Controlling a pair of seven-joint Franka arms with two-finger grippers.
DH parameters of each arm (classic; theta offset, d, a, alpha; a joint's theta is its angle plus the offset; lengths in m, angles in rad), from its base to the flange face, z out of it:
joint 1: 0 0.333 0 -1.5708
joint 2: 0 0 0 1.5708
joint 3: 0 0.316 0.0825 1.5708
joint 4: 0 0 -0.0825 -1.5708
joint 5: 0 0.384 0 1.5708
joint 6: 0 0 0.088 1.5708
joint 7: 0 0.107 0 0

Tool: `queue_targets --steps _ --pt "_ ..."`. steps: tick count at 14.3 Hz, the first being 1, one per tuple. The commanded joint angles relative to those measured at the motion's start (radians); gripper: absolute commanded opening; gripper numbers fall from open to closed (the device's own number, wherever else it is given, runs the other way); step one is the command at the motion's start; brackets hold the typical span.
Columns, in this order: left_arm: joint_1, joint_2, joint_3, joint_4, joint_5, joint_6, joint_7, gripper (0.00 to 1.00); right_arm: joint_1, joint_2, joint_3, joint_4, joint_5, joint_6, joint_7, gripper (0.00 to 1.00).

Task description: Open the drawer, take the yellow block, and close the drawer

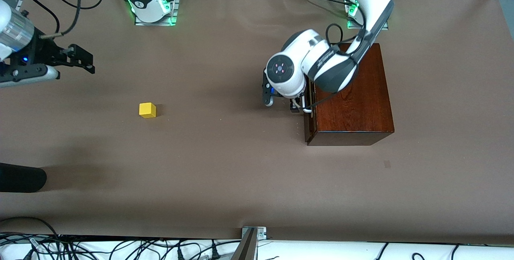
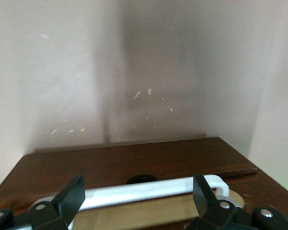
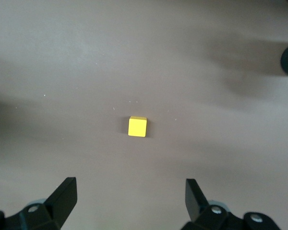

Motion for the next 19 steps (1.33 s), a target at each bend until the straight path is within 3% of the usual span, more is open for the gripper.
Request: queue_targets --steps 1,6,8,9,13,16,19 --pt "0.024 -0.141 0.007 -0.024 0.004 -0.017 -0.098 1.0 -0.01 -0.015 0.004 0.011 -0.01 -0.004 -0.036 1.0" --pt "0.212 -0.249 0.007 0.037 -0.033 -0.198 -0.11 1.0 -0.011 -0.007 0.003 0.064 -0.019 -0.007 -0.04 1.0" --pt "0.296 -0.284 0.019 0.054 -0.073 -0.209 -0.112 1.0 -0.014 -0.006 -0.008 0.072 -0.018 -0.007 -0.043 1.0" --pt "0.323 -0.312 0.05 0.048 -0.093 -0.209 -0.112 1.0 -0.014 -0.006 -0.017 0.08 -0.018 -0.008 -0.048 1.0" --pt "0.326 -0.425 0.281 -0.031 -0.231 -0.183 -0.112 1.0 -0.014 -0.007 -0.017 0.092 -0.013 -0.008 -0.039 1.0" --pt "0.326 -0.525 0.337 -0.149 -0.243 -0.052 -0.159 1.0 -0.01 -0.004 -0.014 0.087 -0.019 -0.011 -0.045 1.0" --pt "0.317 -0.574 0.369 -0.18 -0.242 -0.017 -0.434 1.0 -0.008 -0.004 -0.011 0.091 -0.015 -0.019 -0.049 1.0"
